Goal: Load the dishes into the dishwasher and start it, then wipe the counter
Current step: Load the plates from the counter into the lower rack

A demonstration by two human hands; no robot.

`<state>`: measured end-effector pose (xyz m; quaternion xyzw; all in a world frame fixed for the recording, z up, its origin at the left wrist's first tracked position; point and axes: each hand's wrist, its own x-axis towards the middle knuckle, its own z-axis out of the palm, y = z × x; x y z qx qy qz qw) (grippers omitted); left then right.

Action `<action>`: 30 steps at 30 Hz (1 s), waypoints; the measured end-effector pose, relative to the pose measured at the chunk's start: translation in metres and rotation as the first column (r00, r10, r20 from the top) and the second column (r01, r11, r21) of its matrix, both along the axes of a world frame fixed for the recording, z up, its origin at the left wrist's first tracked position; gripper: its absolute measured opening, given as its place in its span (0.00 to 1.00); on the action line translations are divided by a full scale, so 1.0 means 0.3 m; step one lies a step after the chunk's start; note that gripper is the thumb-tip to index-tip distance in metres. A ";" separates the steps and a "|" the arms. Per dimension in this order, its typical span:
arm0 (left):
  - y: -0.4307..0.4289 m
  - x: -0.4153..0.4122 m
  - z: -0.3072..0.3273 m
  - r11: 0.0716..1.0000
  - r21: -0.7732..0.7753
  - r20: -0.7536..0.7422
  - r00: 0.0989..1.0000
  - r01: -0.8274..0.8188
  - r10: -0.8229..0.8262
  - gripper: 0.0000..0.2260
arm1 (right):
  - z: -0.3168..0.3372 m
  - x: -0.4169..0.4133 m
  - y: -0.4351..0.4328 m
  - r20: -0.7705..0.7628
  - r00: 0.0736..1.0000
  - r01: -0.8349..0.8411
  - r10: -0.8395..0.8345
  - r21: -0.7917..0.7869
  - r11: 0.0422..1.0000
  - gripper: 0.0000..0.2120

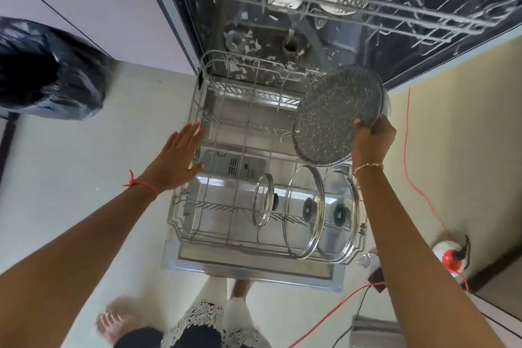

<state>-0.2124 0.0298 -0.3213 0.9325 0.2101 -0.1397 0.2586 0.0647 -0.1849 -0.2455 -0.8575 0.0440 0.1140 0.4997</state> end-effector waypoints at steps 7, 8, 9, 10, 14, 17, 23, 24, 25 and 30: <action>0.082 0.013 -0.155 1.000 0.003 -0.146 0.989 0.002 -0.002 0.37 | -0.159 0.098 0.097 0.119 0.960 -0.198 0.254 -0.354 0.914 0.09; 0.089 0.013 -0.167 1.000 -0.003 -0.159 0.987 0.004 -0.004 0.37 | -0.175 0.103 0.108 0.124 0.955 -0.208 0.270 -0.368 0.906 0.09; 0.095 0.013 -0.179 1.000 -0.010 -0.172 0.985 0.005 -0.006 0.37 | -0.190 0.109 0.119 0.138 0.952 -0.203 0.273 -0.381 0.902 0.10; 0.097 0.012 -0.185 1.000 -0.017 -0.184 0.983 0.004 -0.007 0.37 | -0.203 0.115 0.126 0.159 0.948 -0.196 0.275 -0.389 0.900 0.14; 0.110 0.007 -0.214 0.998 -0.063 -0.223 0.974 0.007 -0.021 0.36 | -0.222 0.132 0.163 0.129 0.940 -0.239 0.314 -0.405 0.883 0.14; 0.116 0.007 -0.226 0.996 -0.084 -0.216 0.976 0.008 -0.026 0.36 | -0.266 0.137 0.183 0.024 0.935 -0.302 0.353 -0.464 0.832 0.10; 0.125 -0.006 -0.240 0.997 -0.078 -0.201 0.979 0.016 -0.031 0.37 | -0.322 0.089 0.204 -0.013 0.938 -0.315 0.347 -0.449 0.836 0.16; 0.128 -0.006 -0.240 0.997 -0.077 -0.202 0.979 0.023 -0.038 0.37 | -0.323 0.087 0.205 -0.004 0.941 -0.304 0.337 -0.441 0.844 0.17; 0.130 -0.006 -0.237 0.996 -0.080 -0.205 0.978 0.025 -0.041 0.37 | -0.318 0.085 0.207 0.006 0.943 -0.297 0.333 -0.437 0.849 0.18; 0.125 -0.003 -0.203 0.996 -0.084 -0.209 0.977 0.021 -0.038 0.35 | -0.279 0.088 0.199 0.029 0.948 -0.277 0.317 -0.415 0.867 0.20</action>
